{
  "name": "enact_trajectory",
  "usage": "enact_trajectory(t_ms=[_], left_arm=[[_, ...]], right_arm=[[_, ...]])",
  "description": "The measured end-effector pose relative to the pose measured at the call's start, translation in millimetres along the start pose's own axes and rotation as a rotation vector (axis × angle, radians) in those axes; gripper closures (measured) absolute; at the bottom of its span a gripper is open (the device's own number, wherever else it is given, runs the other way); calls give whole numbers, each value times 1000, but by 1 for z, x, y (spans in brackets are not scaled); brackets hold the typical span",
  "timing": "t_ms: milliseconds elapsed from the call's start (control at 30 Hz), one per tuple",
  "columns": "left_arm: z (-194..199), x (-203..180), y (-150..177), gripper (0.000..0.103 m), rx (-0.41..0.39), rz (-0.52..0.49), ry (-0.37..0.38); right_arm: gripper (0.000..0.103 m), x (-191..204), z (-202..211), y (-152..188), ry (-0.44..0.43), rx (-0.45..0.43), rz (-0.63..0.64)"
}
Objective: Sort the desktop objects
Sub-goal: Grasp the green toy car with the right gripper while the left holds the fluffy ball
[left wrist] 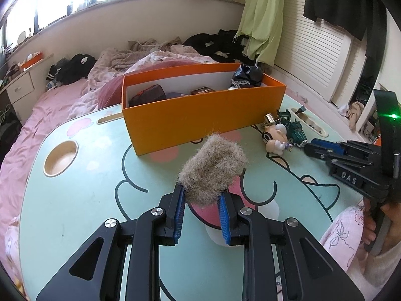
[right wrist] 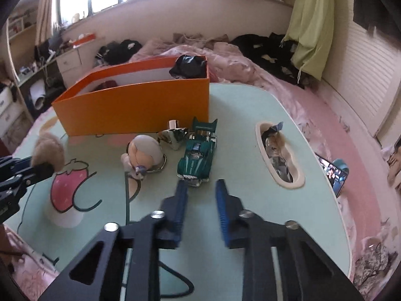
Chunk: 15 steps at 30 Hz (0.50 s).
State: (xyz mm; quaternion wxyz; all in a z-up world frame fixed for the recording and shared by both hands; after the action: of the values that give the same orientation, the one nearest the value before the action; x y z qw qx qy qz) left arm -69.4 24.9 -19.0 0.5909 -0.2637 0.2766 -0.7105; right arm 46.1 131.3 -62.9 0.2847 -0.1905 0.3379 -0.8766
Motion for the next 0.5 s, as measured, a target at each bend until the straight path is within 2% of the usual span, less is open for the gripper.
enact_trajectory(t_ms=[33,200,333,500], left_arm=[[0,0,0,78,0,-1,1],[4,0,-2,78,-7,2,2],[9,1,-5,78,-20,4,7],[15,-1,-8,78,-38,0,12]], right_arm=[[101,-3,0,2,-15,-4,-14],[101,-15,10,0,-161,-70,-123],[101,-12,34,-9,-246,-140,-138],[101,-11,63,-19,-279,-210,-127]])
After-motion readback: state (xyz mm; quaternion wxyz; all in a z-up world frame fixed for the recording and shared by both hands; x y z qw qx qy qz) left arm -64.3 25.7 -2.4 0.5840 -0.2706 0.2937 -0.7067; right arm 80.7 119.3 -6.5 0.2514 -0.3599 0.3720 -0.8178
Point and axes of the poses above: each gripper's, at about its wrist camera, not at the fingertips, and z roughly against the way its jaws point, x to its left, y to its underside, the point moved 8 cm from there along -z, roughly the way its jaws point, and after that the axes turned 5 degrees about -y, right-handed, at the moved point
